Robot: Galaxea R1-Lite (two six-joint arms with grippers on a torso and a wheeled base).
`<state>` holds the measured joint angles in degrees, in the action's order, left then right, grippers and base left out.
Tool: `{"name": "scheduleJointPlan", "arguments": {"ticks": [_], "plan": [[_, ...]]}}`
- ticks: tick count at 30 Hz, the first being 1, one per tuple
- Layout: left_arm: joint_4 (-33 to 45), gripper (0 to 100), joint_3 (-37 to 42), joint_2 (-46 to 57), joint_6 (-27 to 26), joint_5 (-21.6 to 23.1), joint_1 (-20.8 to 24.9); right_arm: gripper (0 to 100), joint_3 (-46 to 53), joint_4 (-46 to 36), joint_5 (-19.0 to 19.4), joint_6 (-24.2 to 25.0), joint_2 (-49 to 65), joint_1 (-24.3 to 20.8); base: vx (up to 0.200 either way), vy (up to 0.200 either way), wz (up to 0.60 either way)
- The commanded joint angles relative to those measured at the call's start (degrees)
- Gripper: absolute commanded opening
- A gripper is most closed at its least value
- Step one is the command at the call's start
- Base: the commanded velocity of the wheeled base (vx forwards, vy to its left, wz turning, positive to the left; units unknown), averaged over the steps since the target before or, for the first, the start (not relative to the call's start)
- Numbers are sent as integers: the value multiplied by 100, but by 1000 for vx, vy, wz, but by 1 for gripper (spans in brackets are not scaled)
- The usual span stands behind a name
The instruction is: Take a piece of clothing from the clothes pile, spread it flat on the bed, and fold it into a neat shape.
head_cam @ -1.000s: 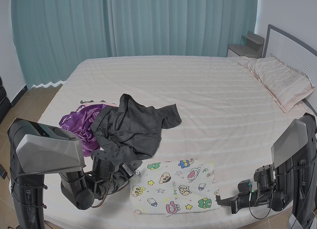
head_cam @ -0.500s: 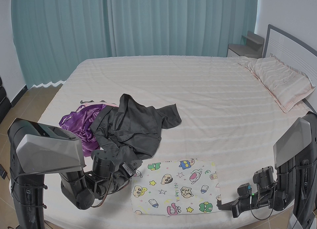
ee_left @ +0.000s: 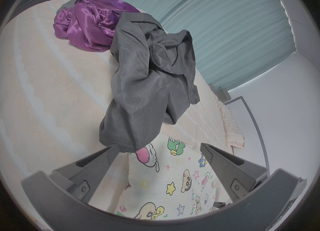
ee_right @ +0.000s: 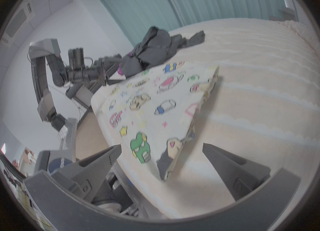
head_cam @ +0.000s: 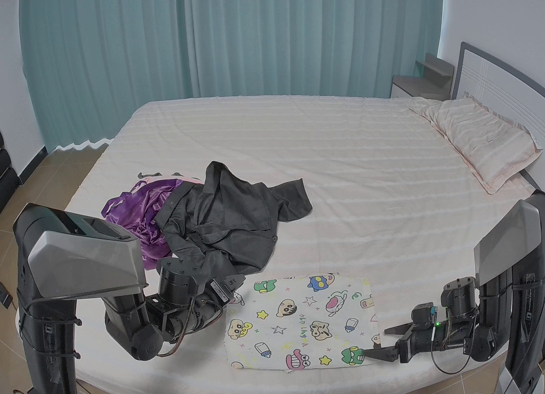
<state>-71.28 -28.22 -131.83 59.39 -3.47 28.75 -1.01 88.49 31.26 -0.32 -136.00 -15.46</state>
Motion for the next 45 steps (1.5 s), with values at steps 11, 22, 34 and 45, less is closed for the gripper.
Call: {"name": "scheduleJointPlan", "arguments": {"ticks": [11, 22, 34, 45], "plan": [[0, 100, -26, -18, 2, -4, -1, 100, -3001, -781, -1289, 2378, -507, -168, 0, 0, 0], [0, 100, -34, -18, 2, -4, -1, 100, -3511, -1352, -1403, 2958, -507, -80, 0, 0, 0], [0, 100, -43, -18, 2, -4, -1, 0, -3520, -1343, -1403, 2985, -524, -1, 0, 0, 0], [0, 100, -43, -18, 2, -4, -1, 0, -3652, -1361, -1447, 2994, -533, 183, 0, 0, 0]]}}
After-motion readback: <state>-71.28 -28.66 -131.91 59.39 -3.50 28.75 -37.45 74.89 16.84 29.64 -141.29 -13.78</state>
